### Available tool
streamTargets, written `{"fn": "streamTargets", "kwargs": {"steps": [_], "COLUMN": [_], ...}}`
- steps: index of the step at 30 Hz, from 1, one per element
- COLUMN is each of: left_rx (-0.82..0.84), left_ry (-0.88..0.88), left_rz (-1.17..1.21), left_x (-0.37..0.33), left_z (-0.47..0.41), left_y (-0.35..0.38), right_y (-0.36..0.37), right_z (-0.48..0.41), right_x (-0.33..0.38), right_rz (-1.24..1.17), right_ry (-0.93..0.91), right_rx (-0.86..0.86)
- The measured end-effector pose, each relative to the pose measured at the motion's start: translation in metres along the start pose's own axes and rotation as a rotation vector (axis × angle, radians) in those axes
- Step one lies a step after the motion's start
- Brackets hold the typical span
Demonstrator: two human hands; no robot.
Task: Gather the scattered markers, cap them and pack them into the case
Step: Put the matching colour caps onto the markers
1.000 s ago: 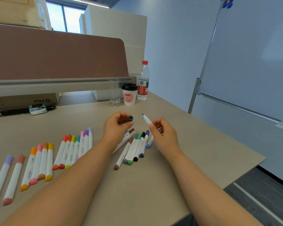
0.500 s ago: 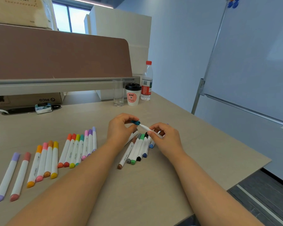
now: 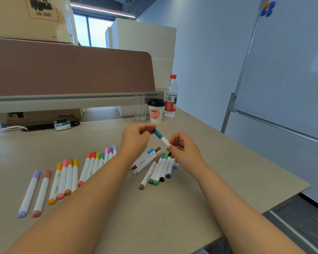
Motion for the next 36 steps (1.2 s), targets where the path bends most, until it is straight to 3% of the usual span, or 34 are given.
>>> {"fn": "streamTargets", "kwargs": {"steps": [3, 7, 15, 22, 27, 33, 36], "left_rx": [-0.008, -0.014, -0.031, 0.087, 0.127, 0.168, 0.194], "left_ry": [-0.037, -0.076, -0.124, -0.126, -0.108, -0.070, -0.062], "left_rz": [0.076, 0.099, 0.064, 0.042, -0.115, -0.384, -0.515], "left_x": [0.008, 0.021, 0.039, 0.056, 0.077, 0.090, 0.097], "left_z": [0.004, 0.014, 0.023, 0.010, 0.000, -0.011, -0.009], "left_y": [-0.019, -0.038, -0.059, -0.065, -0.061, -0.075, -0.086], "right_y": [0.019, 0.048, 0.078, 0.104, 0.125, 0.143, 0.150], "right_z": [0.003, 0.010, 0.016, 0.005, -0.019, -0.046, -0.057], "right_x": [0.009, 0.022, 0.026, 0.037, 0.041, 0.010, 0.009], "right_rz": [-0.048, 0.070, 0.122, 0.091, 0.189, 0.288, 0.501], "right_ry": [0.067, 0.084, 0.106, 0.100, 0.054, 0.231, 0.242], "right_rx": [0.153, 0.301, 0.321, 0.377, 0.374, 0.343, 0.334]}}
Point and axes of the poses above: each hand's wrist, its own z-axis away from the middle knuckle, its own y-axis out of the palm, x = y × z, the point moved 10 cm from there along -z, towards the middle knuckle, and after that the axes turned 2 degrees about -z, right-handed, at the moved point
